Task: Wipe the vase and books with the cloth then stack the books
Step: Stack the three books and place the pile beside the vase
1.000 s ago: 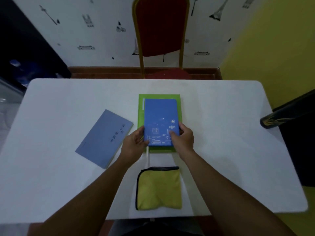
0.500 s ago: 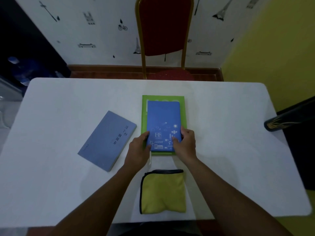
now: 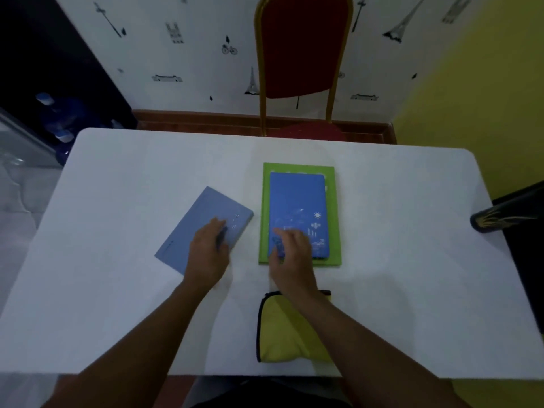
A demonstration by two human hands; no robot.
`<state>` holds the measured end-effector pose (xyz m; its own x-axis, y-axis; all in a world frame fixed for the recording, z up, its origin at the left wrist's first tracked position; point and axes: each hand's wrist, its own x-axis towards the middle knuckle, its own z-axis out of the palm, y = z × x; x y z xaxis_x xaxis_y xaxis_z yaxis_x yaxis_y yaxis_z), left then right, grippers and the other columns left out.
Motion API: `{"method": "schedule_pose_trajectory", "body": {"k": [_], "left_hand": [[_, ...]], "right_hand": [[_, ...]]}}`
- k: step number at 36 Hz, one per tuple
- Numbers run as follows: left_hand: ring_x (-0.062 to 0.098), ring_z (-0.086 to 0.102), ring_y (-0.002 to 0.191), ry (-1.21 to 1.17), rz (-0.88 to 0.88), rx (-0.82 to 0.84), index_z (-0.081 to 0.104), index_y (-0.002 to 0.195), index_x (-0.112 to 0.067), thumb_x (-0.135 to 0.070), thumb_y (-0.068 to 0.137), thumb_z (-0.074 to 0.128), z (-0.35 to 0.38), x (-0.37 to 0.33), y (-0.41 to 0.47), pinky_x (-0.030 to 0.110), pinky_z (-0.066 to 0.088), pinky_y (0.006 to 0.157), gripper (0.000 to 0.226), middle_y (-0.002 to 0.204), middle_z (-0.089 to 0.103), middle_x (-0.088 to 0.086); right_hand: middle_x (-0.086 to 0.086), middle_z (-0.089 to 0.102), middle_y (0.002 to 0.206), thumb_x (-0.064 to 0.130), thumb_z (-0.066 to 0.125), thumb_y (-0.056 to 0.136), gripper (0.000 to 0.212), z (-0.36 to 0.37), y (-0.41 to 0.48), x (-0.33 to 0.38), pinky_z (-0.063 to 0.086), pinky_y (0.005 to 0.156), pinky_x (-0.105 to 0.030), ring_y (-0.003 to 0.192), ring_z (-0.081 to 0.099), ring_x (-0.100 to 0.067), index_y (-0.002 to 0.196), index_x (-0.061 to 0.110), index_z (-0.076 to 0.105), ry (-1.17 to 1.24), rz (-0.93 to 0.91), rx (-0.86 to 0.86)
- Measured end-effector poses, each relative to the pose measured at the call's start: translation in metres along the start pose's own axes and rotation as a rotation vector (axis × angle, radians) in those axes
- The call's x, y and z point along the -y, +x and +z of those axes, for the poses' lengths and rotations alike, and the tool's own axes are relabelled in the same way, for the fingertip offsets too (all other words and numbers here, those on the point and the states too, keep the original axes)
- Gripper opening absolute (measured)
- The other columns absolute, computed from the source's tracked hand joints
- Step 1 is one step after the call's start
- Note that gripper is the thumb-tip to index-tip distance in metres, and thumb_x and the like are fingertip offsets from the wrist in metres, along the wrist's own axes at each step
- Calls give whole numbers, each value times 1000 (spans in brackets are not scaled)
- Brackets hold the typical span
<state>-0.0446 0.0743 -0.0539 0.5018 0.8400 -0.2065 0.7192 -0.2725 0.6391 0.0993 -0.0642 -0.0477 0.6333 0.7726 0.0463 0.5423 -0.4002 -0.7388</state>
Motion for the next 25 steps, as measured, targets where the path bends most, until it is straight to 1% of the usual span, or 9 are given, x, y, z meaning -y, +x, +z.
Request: {"method": "schedule_pose_trajectory", "body": {"k": [3,5,8,10,13,16,19,23,25], "left_hand": [[39,36,146,71,-54,-31,51,146,-4,-7,94,63,-17,28,-1,50,27,120,53,158,41,20],[44,33,146,105,-77,-49,50,144,-1,-12,94,61,-25,46,-1,58,27,120,52,157,38,25],[47,29,148,137,-132,-10,46,143,0,-13,95,61,-33,62,1,59,24,120,52,155,39,28],[50,42,137,135,-113,4,49,135,2,-10,95,58,-36,71,2,64,34,115,43,140,52,29],[38,62,94,94,-81,-24,54,117,-2,-21,94,52,-40,82,3,58,56,84,30,105,61,19],[31,63,82,38,-43,-40,58,110,-2,-41,90,36,-43,85,4,52,58,75,49,98,65,15],[32,66,86,-26,-96,-30,59,114,-4,-36,88,37,-52,71,5,55,59,80,47,101,69,14],[44,50,130,-43,-303,17,37,152,-8,-39,99,54,-60,65,7,60,44,108,63,143,54,22],[41,58,120,-99,-284,43,46,145,-5,-42,102,51,-60,69,6,56,51,102,57,137,59,22]], "right_hand": [[-7,61,111,4,55,91,35,21,-18,19,50,94,-37,108,55,-20,123,10,66,64,-21,190],[-8,59,122,7,54,92,40,34,-30,31,47,102,-34,117,52,-20,131,11,61,68,-21,339],[-10,42,149,11,55,95,57,50,-41,48,34,118,-37,138,37,-22,150,10,40,49,43,485],[-10,26,161,14,55,98,67,61,-43,59,24,124,-37,147,24,-23,157,10,25,51,117,529],[-6,21,164,15,56,99,72,74,-42,74,23,120,-32,145,22,-24,159,14,16,81,203,500],[-2,31,158,13,58,97,72,84,-42,85,28,105,-24,134,30,-21,157,18,18,137,264,438],[-2,34,155,12,59,95,72,93,-43,92,35,106,-29,135,33,-21,156,22,22,211,345,366],[4,37,151,9,61,90,72,95,-43,94,39,106,-28,136,35,-17,152,29,30,305,456,280],[6,39,148,9,62,89,71,94,-41,92,45,106,-30,135,38,-16,149,33,33,338,498,255]]}}
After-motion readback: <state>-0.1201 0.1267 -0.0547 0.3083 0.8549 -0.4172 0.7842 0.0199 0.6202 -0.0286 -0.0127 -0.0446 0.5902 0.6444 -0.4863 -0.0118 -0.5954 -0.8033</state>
